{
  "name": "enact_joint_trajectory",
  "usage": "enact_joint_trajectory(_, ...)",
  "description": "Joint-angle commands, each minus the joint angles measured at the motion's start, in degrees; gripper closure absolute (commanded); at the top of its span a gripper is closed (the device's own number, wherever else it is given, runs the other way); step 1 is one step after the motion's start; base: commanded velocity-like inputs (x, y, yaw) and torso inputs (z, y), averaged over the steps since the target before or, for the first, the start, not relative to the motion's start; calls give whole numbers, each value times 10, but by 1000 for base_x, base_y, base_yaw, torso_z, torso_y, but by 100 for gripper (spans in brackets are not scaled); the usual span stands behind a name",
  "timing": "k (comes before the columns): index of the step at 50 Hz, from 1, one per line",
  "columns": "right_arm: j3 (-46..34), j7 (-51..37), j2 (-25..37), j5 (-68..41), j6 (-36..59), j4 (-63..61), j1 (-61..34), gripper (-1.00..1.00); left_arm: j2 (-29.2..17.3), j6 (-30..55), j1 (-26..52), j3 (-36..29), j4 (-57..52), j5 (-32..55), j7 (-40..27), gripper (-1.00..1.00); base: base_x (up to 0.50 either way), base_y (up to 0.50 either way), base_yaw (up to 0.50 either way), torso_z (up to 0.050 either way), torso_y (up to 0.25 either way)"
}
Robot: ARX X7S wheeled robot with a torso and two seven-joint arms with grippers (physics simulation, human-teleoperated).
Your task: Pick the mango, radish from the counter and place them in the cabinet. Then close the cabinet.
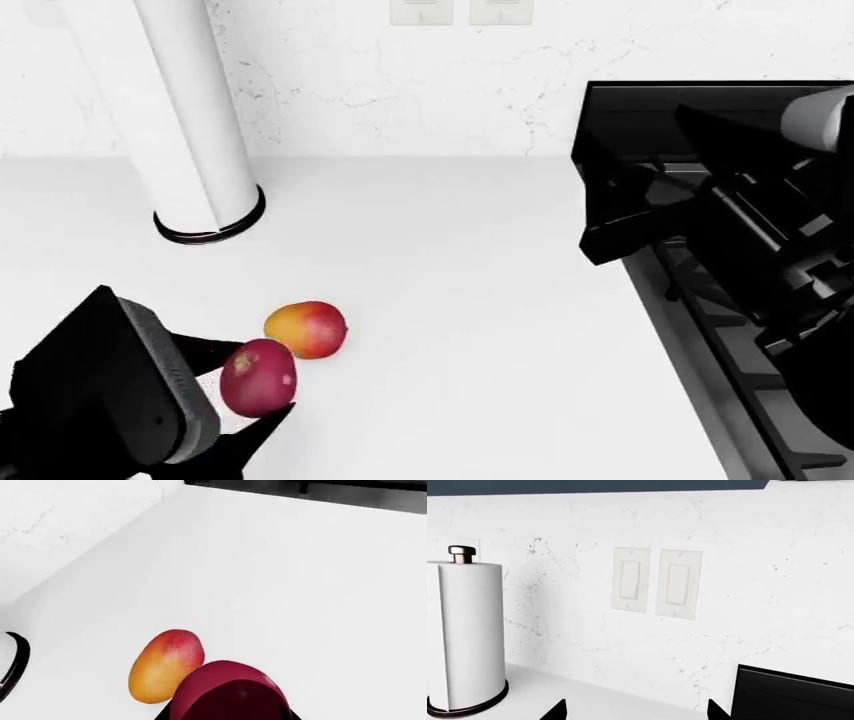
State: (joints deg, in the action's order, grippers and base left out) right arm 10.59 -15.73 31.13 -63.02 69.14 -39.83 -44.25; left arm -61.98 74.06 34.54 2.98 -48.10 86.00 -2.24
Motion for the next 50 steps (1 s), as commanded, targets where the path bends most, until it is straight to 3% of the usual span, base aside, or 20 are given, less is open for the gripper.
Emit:
enact_joint_trajectory(1, 3, -7, 2, -9, -1, -1, 0, -100, -16, -69, 55, 62, -14, 107, -51, 100, 0, 0, 0, 0, 0)
enact_joint_trajectory(8, 1, -2, 3, -3, -11, 1, 6, -100, -4, -121, 121, 66, -10, 146, -100, 100, 0, 0, 0, 0, 0)
enact_joint_trajectory(22, -1, 2, 4, 3, -25, 2, 14, -100, 65, -183, 275, 37, 6, 101, -194, 100, 0, 0, 0, 0, 0)
enact_joint_trajectory(42, -5, -1, 3, 3, -36, 3, 17, -100, 129, -207, 417, -1, 20, 37, -226, 100, 0, 0, 0, 0, 0)
enact_joint_trajectory(50, -10, -3, 2, 4, -39, 3, 18, -100, 168, -207, 483, -33, 36, -59, -227, 100, 0, 0, 0, 0, 0)
